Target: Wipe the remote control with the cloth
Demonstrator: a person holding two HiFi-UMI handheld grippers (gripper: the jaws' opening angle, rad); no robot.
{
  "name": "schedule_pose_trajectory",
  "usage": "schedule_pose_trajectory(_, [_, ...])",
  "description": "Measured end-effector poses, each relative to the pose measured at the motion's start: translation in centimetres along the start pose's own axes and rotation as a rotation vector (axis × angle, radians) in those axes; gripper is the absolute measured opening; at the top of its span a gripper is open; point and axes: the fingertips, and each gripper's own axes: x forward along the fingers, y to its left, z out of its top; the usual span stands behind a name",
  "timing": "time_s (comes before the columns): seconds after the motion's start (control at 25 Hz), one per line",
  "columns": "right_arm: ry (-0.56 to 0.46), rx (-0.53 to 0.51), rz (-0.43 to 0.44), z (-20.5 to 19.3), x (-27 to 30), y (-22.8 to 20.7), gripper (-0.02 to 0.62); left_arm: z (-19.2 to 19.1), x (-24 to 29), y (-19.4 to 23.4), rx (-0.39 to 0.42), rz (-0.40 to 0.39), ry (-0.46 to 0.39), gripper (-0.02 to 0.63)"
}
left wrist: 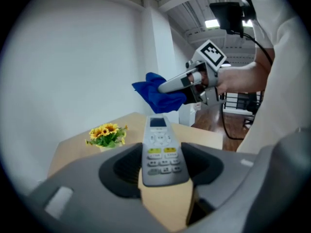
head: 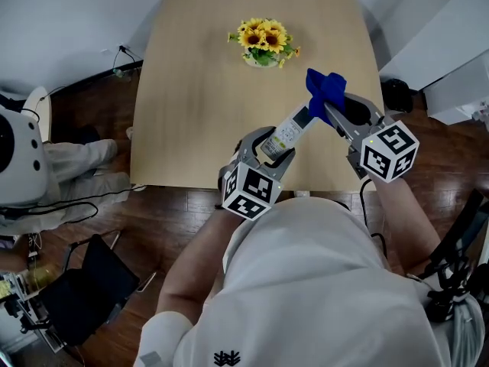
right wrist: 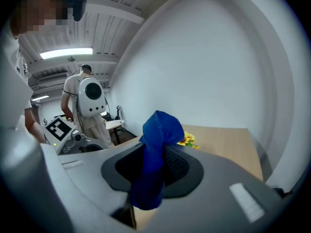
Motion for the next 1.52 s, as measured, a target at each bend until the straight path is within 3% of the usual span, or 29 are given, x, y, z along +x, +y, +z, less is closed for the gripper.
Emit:
schedule_pose_trajectory(0.28, [0.018,-0.01,0.284,-0.9,2.2,11.2,0.094,0.5,0.3,0.2,-0.006,0.009,-0.018,0.268])
schedule_pose_trajectory(0.44, [0.057,-0.014,0.337,-2.1,3.6,12.8,0.094,0.9,0.5,0.9,-0.005,0.016,-0.023,0.268])
schedule_pose_trajectory(0.68, [0.075,-0.031,0.239,-2.5,4.2,9.9,0.092,0.7,-0.8,1.2,-0.006,0.026,-0.046,0.267])
schedule_pose_trajectory(1.2, [0.053,-0.001,-0.024,-0.9,3.5,-1.5,0.092,-0.3,-1.7,1.7,-0.031,0.024,-0.054,0.267])
schedule_pose_trajectory(1.36, [0.058,0.023,-0.077,-1.6,2.8,-3.2,0.092,-1.1,-2.0,2.4,-0.068,0.039,-0.052,0.267])
schedule_pose_trajectory(1.52, [0.094,0.038,-0.081,-3.4,1.2,-2.1,0.092,-3.3,-3.1,4.2,-0.166,0.099,-0.038,0.267])
